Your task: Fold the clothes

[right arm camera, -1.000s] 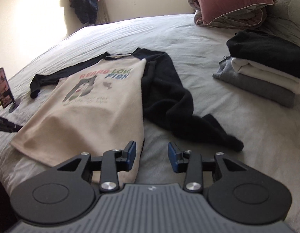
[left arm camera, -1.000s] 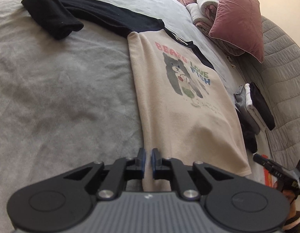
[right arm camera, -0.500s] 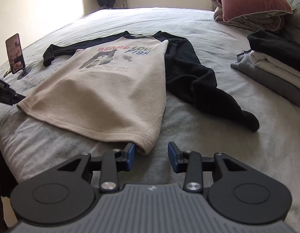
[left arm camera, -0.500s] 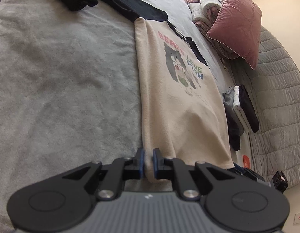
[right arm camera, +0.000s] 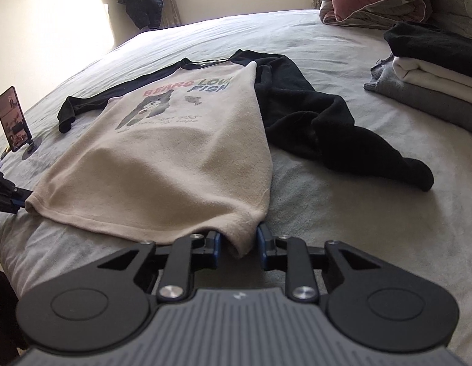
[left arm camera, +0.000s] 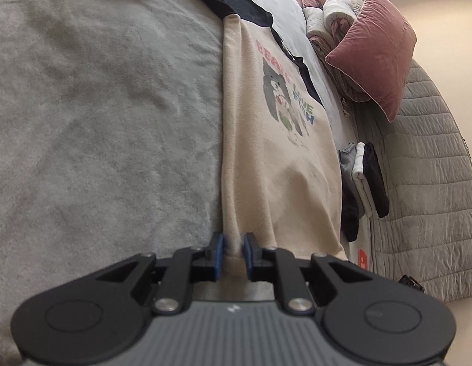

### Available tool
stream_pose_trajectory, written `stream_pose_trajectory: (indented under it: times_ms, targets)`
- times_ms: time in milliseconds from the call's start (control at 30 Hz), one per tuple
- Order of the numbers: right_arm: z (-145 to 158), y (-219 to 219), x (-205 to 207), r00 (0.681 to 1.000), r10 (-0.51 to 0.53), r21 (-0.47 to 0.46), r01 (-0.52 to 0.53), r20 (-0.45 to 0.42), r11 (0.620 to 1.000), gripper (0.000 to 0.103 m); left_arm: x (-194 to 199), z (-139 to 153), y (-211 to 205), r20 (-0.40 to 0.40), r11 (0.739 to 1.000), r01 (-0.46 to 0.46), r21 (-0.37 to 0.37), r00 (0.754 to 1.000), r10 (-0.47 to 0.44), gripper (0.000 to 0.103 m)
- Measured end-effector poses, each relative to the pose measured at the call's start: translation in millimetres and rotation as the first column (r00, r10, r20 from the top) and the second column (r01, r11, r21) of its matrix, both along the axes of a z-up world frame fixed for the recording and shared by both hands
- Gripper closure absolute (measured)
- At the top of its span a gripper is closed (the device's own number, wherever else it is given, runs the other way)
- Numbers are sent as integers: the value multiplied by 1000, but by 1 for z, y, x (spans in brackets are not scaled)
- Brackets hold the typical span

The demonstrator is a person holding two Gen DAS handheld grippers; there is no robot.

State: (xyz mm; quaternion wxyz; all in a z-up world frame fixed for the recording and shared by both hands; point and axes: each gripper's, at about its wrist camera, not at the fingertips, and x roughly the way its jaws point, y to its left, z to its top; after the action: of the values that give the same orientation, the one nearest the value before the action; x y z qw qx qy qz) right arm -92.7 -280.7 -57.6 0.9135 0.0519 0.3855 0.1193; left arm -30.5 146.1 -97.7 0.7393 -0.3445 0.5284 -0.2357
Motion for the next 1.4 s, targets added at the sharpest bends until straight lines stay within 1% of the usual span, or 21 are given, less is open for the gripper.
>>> stream_pose_trajectory:
  times_ms: [33, 67, 133, 233, 300, 433, 567, 667, 767, 867, 967, 1033, 1100, 1167, 1300, 1367, 1400]
  targets:
    - [2, 1, 1, 1000, 8, -10, -8, 1, 1000, 91, 0, 3, -1, 11, 1000, -9, 27, 1000, 9, 97]
    - [5, 0, 1, 1000, 10, -24, -10, 6, 1000, 91, -1, 10, 0, 39, 999, -14, 43, 999, 13, 98]
    - [14, -2, -1, 1000, 6, -38, -5, 23, 999, 92, -5, 28, 3, 113, 999, -17, 49, 993, 12, 98]
    - [32, -6, -7, 997, -1, -43, 4, 71, 999, 92, -13, 54, 13, 215, 999, -34, 24, 976, 28, 98]
    - [44, -7, -11, 994, -4, -41, 8, 105, 999, 92, -19, 67, 22, 261, 998, -59, 0, 964, 57, 98]
    - [68, -6, -17, 986, -7, -30, 12, 167, 999, 93, -26, 86, 37, 317, 994, -102, -37, 942, 108, 99]
    - [85, -4, -18, 980, -15, -27, 20, 197, 999, 93, -32, 100, 46, 353, 991, -120, -51, 926, 131, 99]
    - [90, -3, -15, 982, -20, -45, 29, 189, 999, 93, -36, 104, 50, 364, 992, -127, -8, 923, 121, 99]
    - [82, 1, -9, 991, -13, -83, 25, 135, 996, 93, -36, 95, 49, 333, 990, -119, 82, 939, 86, 99]
    - [64, 6, -5, 997, 2, -142, 9, 76, 990, 93, -37, 82, 44, 309, 979, -104, 175, 950, 45, 99]
    - [40, 13, -1, 999, 11, -208, -5, 31, 978, 93, -33, 64, 33, 276, 960, -78, 269, 961, 1, 99]
    - [25, 15, 2, 1000, 10, -244, -11, -6, 970, 93, -30, 52, 27, 242, 949, -52, 312, 970, -27, 99]
    - [15, 14, 2, 999, 5, -254, -14, -35, 967, 93, -28, 46, 22, 232, 937, -32, 349, 971, -53, 99]
    - [10, 14, 1, 999, 4, -246, -16, -46, 969, 93, -27, 45, 21, 234, 929, -26, 368, 970, -65, 99]
    - [9, 18, -2, 999, 10, -253, -22, -48, 967, 90, -28, 45, 22, 243, 934, -15, 357, 967, -77, 97]
    - [12, 18, -3, 998, 25, -245, -36, -50, 969, 86, -32, 52, 19, 277, 933, -1, 360, 955, -106, 96]
    - [14, 19, -5, 998, 36, -239, -47, -50, 970, 86, -35, 56, 17, 301, 932, 12, 362, 945, -129, 94]
